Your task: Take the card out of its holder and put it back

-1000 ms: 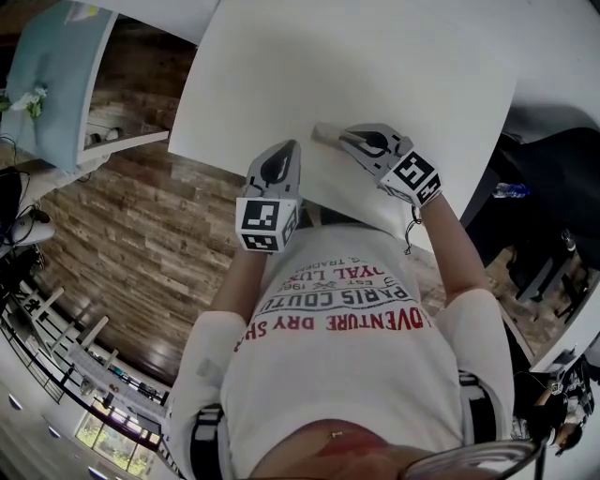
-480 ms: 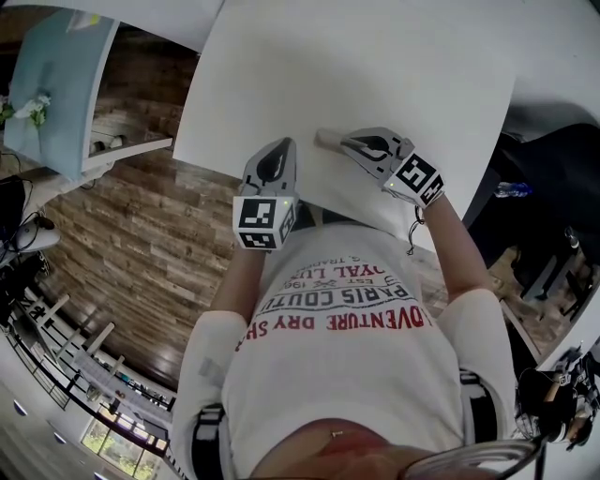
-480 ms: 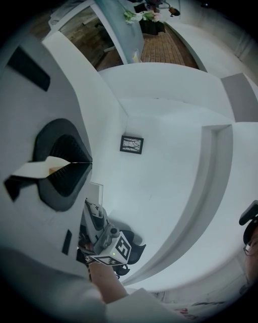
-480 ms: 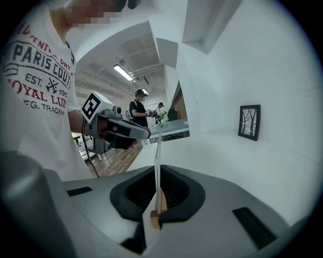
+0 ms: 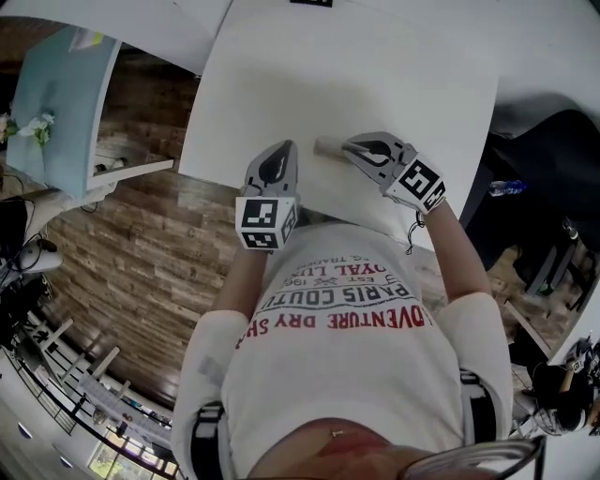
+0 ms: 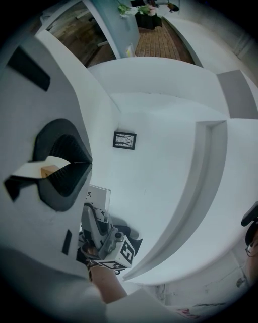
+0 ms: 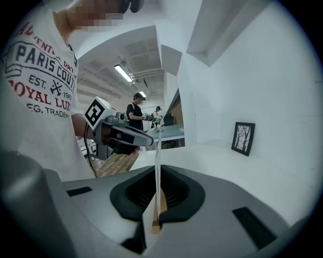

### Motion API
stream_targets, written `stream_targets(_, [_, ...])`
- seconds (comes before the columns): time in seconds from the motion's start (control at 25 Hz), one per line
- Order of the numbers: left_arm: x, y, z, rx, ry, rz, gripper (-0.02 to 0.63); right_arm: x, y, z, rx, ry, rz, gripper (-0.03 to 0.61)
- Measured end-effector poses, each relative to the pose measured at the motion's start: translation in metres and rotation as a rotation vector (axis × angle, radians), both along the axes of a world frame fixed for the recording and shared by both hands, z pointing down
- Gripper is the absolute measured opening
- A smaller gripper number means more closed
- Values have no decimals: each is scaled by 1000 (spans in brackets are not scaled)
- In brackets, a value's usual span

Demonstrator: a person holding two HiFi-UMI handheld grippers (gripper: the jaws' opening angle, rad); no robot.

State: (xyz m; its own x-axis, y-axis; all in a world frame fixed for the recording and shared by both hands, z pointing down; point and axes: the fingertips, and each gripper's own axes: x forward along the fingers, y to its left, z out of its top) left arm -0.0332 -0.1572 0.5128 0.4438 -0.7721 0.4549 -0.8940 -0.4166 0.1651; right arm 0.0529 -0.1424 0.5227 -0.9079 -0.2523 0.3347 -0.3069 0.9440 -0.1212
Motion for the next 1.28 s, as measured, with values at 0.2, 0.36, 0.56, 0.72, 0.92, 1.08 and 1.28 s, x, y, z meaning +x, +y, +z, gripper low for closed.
stream_targets(0.2, [-1,7,-14,16,14,33,25,0,6,-22,24,-11,52,35])
stream_targets(0.36, [3,-2,-30,60,37,76,25,5,1,-36,69,-3,142,35])
stream_targets(0.56, [7,-9,-46,109,54,118,25,23,-3,-38,95,22,343,35])
stream_targets(0.72, [13,-10,-52,125,64,152,25,32,-2,-40,81,37,522,35])
stream_targets(0.92, [17,-11,-60,139,80,187,25,44,1,-50,67,7,704,35])
stream_targets(1.08, [16,-9,-58,137,62,204,25,62,6,-52,56,14,866,35])
stream_targets(1.28, [20,-2,-59,138,64,246,25,84,19,-49,21,3,1043,35])
